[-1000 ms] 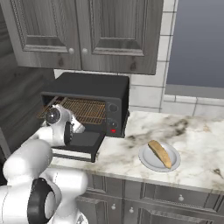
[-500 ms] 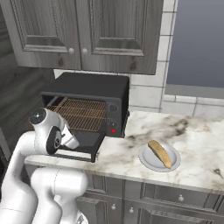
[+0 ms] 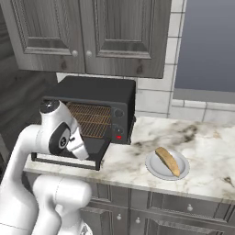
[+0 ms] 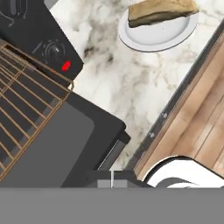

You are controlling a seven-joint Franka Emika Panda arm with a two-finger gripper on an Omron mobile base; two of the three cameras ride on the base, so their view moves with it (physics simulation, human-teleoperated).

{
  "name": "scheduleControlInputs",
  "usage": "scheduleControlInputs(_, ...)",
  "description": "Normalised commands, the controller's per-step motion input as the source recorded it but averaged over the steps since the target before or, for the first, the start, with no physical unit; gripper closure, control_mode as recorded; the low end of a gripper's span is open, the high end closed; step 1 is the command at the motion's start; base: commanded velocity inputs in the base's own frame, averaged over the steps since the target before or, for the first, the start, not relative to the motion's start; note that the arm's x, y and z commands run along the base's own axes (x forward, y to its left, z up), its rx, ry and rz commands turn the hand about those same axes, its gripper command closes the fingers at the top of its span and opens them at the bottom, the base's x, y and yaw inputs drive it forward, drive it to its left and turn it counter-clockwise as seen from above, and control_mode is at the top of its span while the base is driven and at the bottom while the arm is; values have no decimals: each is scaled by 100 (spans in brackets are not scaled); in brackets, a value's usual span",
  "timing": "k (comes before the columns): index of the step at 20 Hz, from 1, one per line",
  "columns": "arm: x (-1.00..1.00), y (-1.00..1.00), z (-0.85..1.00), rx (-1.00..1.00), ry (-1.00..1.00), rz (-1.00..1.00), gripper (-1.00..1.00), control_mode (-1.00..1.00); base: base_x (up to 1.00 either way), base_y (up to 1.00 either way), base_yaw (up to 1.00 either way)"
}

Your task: Pull the toaster oven rack outwards. Pick up the baguette from the plate and place it on the toaster oven rack. Close the toaster oven door fully and set the temperature to the lowest setting.

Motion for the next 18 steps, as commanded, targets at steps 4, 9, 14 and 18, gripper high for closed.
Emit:
scheduleControlInputs(4, -7, -97, 2, 4, 16, 3, 100, -100, 0, 0, 0)
scheduleControlInputs(9, 5, -92, 0, 2, 17, 20, 100, -100, 0, 0, 0)
scheduleControlInputs(14, 36, -72, 0, 1, 30, 31, -100, -100, 0, 0, 0)
scheduleControlInputs(18, 32, -78, 0, 4, 24, 35, -100, -100, 0, 0, 0)
